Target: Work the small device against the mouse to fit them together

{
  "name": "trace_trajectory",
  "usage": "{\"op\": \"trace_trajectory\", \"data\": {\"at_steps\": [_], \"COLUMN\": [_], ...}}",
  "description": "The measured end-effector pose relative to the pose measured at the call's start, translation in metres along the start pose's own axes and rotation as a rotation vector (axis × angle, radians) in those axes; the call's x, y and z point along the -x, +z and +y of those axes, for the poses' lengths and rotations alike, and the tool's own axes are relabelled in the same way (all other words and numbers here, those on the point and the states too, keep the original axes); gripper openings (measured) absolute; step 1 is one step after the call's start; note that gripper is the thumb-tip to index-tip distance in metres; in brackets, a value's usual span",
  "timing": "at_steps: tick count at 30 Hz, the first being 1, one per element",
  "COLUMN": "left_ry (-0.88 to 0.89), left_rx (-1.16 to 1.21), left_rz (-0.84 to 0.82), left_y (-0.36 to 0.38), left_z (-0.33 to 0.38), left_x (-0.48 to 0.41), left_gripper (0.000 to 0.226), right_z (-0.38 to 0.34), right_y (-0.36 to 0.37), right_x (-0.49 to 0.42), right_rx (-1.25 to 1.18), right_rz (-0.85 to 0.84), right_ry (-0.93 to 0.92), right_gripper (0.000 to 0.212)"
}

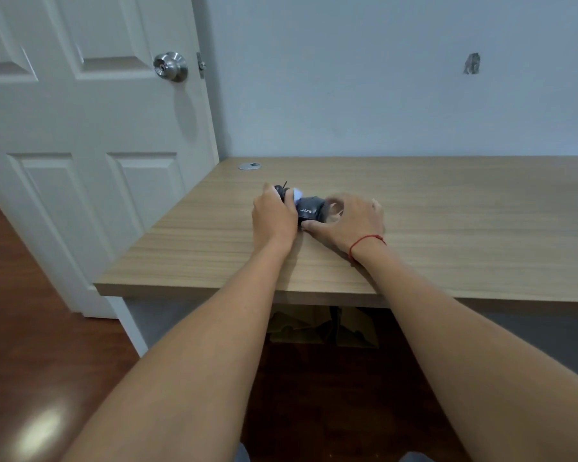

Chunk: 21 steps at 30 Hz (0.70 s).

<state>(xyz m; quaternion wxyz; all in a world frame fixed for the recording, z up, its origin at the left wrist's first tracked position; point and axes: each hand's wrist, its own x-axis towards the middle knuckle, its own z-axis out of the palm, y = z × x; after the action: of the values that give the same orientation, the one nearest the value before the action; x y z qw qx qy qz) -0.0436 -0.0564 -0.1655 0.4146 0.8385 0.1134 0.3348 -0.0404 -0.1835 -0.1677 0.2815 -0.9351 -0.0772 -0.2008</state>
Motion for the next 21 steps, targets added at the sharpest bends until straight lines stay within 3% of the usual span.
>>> {"op": "trace_trajectory", "data": {"at_steps": [3,6,10,14,16,19,21], "left_ry": [0.003,0.089,0.154,0.083,0.156,0.216,0.168], "left_rx": [0.072,0.222,0.086,-0.047,0.076,0.203,0.164], "left_rz": [0.063,0.060,0.040,0.069,0.073,0.095,0.095], "left_y": [-0.004,-0.007,-0.005,-0.006,-0.006,-0.006,-0.008], "left_z": [0.001,0.008,0.007,0.004,0.006,0.010,0.009], "left_x": [0.000,0.005,0.007,0.004,0.005,0.009,0.009], "left_gripper": [0.027,0.025,0.027,0.023,0.027,0.030,0.029], "right_z": [0.003,0.009,0.003,0.002,0.003,0.005,0.005], "right_y": [0.003,0.003,0.004,0.008,0.008,0.011,0.012], "right_x": [-0.004,-0.011,-0.012,-0.010,-0.009,-0.015,-0.017], "right_rx": [-0.076,-0.146,-0.033,0.134,0.165,0.079,0.007], "right_rz": [-0.119,-0.297,-0.189,-0.033,-0.073,-0.184,-0.271], "right_ry": [-0.029,-0.065,-0.120,-0.094,-0.048,-0.040,-0.042], "right_gripper": [0.086,0.080,0.049,0.068,0.082,0.083,0.080]}}
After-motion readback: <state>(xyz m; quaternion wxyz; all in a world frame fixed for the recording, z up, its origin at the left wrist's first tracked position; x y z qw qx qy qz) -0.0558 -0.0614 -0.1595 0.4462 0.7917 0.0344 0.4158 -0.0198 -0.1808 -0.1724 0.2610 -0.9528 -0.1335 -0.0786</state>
